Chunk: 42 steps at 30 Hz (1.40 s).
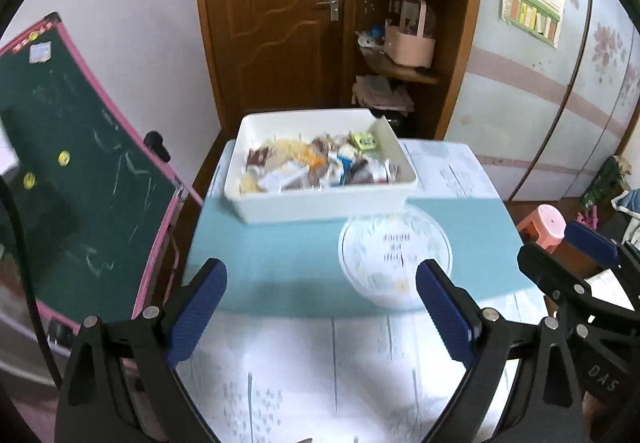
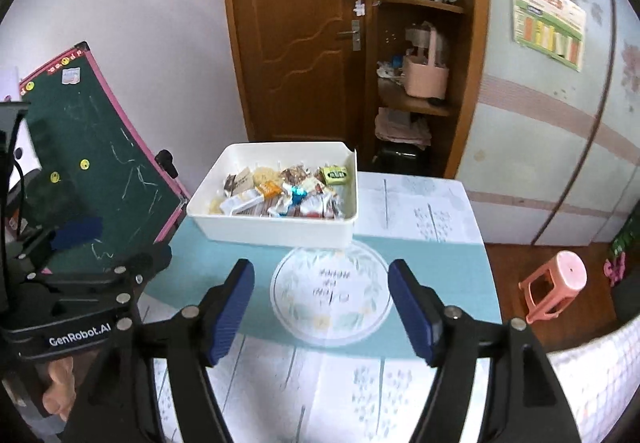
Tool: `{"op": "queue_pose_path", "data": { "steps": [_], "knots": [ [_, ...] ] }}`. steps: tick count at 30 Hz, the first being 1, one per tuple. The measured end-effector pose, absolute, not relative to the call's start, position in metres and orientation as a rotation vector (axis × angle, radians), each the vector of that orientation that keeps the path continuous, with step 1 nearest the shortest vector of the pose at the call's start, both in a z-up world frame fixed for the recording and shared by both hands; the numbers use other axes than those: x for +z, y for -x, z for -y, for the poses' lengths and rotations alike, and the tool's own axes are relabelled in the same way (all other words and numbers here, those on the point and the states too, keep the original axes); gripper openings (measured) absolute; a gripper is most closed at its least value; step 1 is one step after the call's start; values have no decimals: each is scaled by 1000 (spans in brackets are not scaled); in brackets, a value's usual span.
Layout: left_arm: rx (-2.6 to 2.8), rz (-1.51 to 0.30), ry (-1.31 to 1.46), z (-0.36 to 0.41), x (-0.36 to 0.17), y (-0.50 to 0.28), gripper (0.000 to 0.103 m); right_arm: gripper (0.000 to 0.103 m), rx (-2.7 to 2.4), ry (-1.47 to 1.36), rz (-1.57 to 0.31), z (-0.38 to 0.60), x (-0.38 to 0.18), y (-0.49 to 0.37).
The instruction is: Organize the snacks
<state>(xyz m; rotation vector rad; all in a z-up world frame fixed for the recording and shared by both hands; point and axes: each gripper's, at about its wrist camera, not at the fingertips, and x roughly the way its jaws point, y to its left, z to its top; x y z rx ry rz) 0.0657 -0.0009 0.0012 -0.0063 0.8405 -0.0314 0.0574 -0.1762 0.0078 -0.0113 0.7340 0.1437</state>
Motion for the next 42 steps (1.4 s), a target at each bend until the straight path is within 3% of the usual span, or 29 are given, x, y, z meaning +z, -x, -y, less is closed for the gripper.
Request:
{"op": "queue_pose_path", "data": {
  "steps": [13,26,42],
  "knots": [
    [-29,-849,7,11,-22,27,95,77,115,-74,-744,194,-13,29],
    [45,-757,21,15,-6,41,98,77,94,-71,-703,193,-16,54],
    [54,-800,25,14,-15,40,98,77,98,-69,-701,191,-22,57]
  ]
}}
